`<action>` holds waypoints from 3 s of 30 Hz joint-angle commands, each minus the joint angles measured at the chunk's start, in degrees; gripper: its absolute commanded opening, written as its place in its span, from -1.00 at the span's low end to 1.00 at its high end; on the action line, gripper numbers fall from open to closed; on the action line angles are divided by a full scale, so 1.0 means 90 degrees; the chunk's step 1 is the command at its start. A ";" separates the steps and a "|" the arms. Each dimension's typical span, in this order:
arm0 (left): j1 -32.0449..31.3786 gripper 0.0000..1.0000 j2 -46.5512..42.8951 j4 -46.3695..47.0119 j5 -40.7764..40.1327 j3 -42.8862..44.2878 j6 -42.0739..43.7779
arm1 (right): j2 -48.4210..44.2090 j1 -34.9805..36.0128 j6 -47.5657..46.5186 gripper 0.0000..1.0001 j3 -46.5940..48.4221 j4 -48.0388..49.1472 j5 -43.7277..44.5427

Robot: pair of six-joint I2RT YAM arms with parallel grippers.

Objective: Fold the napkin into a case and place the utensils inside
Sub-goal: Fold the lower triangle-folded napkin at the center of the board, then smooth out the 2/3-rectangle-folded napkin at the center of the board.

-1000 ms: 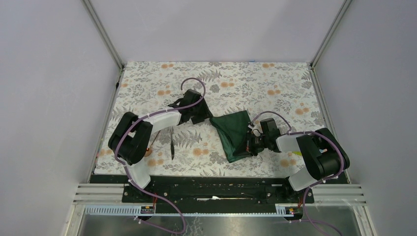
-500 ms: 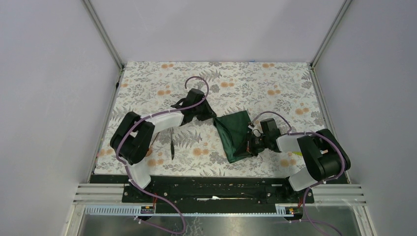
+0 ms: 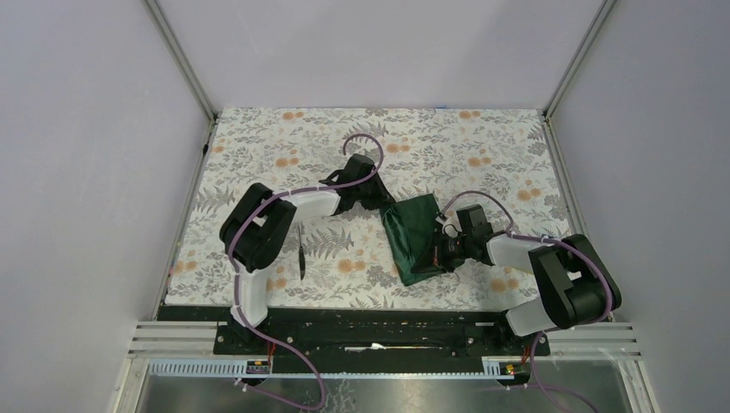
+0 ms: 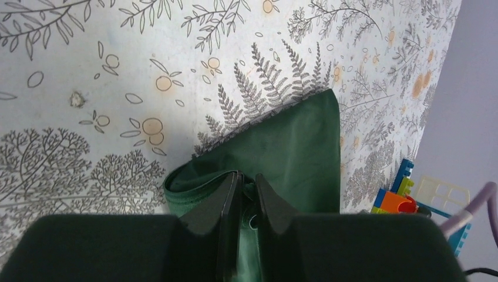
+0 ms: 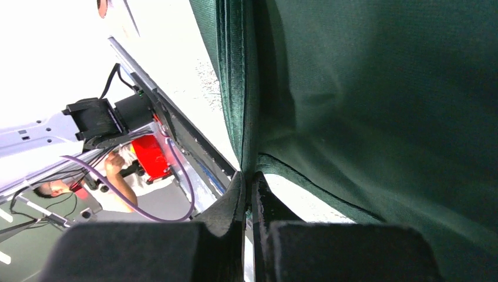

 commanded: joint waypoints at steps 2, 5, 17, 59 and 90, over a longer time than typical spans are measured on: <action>-0.0022 -0.64 0.0299 0.0517 0.0185 0.0434 -0.0133 | -0.0321 -0.0045 -0.0534 -0.90 0.0312 -0.0787 0.0445; -0.0019 -0.66 0.0440 0.0669 0.0251 0.0483 -0.0205 | -0.0453 -0.0039 -0.0737 -0.81 0.0436 -0.1169 0.0668; -0.0185 -0.86 0.0592 0.0761 0.0239 0.0828 -0.0211 | -0.0578 -0.0045 -0.0978 -1.00 0.0582 -0.1528 0.0964; -0.0135 -1.00 0.1164 0.0967 0.0059 0.0987 -0.0255 | -0.1061 -0.0058 -0.1525 0.00 0.1596 -0.3023 0.2626; -0.0091 -1.00 0.1198 0.1036 0.0198 0.0971 -0.0269 | 0.2455 -0.0054 0.0685 -0.18 0.1795 0.2271 -0.0758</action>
